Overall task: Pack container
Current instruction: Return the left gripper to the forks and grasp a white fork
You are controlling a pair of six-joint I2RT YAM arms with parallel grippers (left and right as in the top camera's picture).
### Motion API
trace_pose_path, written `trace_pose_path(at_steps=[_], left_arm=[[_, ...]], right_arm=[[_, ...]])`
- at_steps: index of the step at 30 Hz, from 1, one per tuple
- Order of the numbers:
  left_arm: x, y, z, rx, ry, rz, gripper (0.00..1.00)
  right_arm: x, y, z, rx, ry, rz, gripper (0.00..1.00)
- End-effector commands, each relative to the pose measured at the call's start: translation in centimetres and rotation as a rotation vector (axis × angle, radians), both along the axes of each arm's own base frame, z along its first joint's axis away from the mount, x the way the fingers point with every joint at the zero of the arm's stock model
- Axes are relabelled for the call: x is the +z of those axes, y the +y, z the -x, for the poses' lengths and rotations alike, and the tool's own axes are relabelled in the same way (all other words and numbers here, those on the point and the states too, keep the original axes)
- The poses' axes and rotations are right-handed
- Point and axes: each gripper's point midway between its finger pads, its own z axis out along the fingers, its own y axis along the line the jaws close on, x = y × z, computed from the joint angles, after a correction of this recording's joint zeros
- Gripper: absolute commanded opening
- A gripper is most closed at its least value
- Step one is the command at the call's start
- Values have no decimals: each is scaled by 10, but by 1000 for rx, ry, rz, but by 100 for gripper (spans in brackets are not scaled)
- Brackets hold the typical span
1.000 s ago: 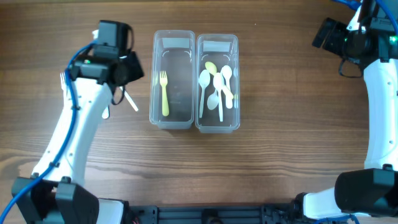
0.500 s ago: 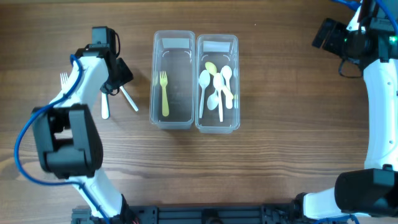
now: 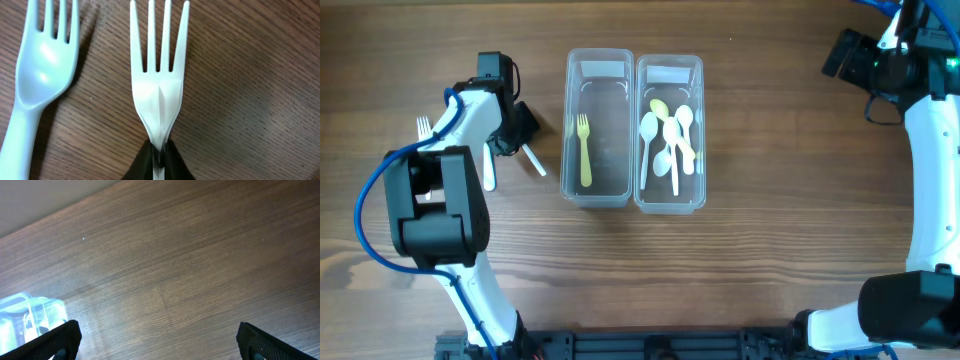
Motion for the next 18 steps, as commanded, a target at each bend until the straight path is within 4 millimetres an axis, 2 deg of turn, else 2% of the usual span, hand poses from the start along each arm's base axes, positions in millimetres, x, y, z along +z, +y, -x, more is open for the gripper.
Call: trace_pose_path(at_steps=[1,3,5,9,11,15,16,18], left_arm=[[-15,-3,11,-4,60,24,4],[-6,0,11,-1,53,16,4],[17,1,7,1,13,14,4],[85,-1,-4,-5,-134,9,4],[127,-7,-6,-39,-240,2,4],[190,-37,2,-206,-391,-28,4],[205,-52,5,-269,-428,-34,4],[221,-79,12,-389,-470,-44,4]], right_arm=[[1,-2,-1,-17,-3,4,100],[1,-2,-1,-17,-2,4,100],[1,-2,-1,-17,-3,4,100],[1,-2,-1,-17,-3,4,100],[1,-2,-1,-17,-3,4,100],[1,-2,-1,-17,-3,4,100],[1,-2,-1,-17,-3,4,100],[1,-2,-1,-17,-3,4,100]])
